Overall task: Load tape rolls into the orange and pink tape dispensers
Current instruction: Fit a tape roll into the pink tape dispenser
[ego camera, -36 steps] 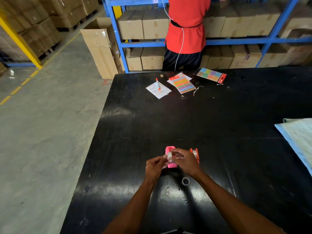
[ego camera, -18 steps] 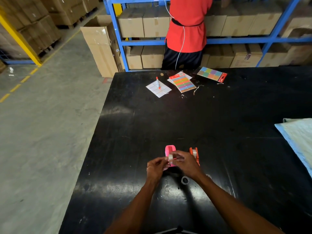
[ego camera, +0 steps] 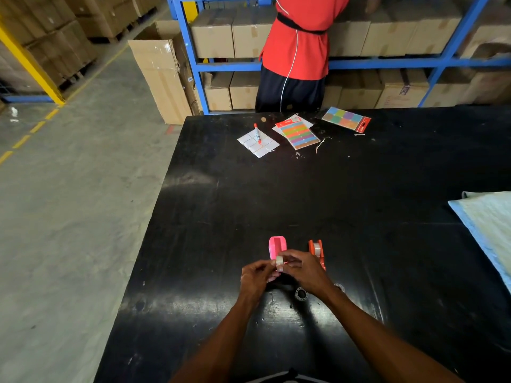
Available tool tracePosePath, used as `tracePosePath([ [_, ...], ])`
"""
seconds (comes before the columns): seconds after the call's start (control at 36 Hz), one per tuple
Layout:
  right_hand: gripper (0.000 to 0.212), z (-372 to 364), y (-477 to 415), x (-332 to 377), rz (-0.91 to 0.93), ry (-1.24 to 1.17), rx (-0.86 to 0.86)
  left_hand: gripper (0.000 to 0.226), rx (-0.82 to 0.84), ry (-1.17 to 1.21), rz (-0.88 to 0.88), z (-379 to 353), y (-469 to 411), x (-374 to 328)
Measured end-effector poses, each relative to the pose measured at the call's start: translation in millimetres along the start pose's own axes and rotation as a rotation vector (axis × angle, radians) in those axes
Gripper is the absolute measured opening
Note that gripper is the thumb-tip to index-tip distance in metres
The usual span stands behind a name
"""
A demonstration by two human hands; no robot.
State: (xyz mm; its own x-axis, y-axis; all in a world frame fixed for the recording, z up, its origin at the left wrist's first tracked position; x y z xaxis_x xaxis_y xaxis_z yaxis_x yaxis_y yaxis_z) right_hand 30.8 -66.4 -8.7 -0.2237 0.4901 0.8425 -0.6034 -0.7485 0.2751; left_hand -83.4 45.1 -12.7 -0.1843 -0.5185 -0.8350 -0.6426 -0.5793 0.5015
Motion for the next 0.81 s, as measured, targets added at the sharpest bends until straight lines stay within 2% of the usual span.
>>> tracePosePath([
  [0.17,0.031,-1.3,1.4,4.8,-0.004,-0.010,-0.001,0.011,-0.010,0.024,0.004,0.4,2.0,-0.7],
  [0.47,0.039,4.1,-4.6,10.7,-0.047,-0.076,-0.049,0.014,-0.016,-0.019,-0.057,-0.9,-6.2,-5.9],
  [0.67,0.025,3.8,-9.9,4.1,-0.058,-0.089,-0.072,0.017,0.025,-0.059,-0.051,-1.5,-13.3,-2.2],
  [0.81,0.042,10.4,-16.1,-1.8,-0.040,-0.045,-0.051,0.014,0.022,-0.161,-0.073,0.8,-20.1,-4.2],
])
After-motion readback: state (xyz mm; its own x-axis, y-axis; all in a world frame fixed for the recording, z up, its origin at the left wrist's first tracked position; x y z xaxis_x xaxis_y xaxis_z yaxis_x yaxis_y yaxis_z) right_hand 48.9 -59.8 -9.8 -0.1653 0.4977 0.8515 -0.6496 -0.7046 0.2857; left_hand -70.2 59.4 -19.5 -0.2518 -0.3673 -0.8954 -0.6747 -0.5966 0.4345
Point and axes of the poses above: each hand's wrist, its own y-axis away from the middle knuckle, its own z-axis out of the back of the hand, x = y × z, the point moved 3 cm from there along -y, towards the middle knuckle, and after that the axes turned 8 degrees about y, right-handed, at the moved point
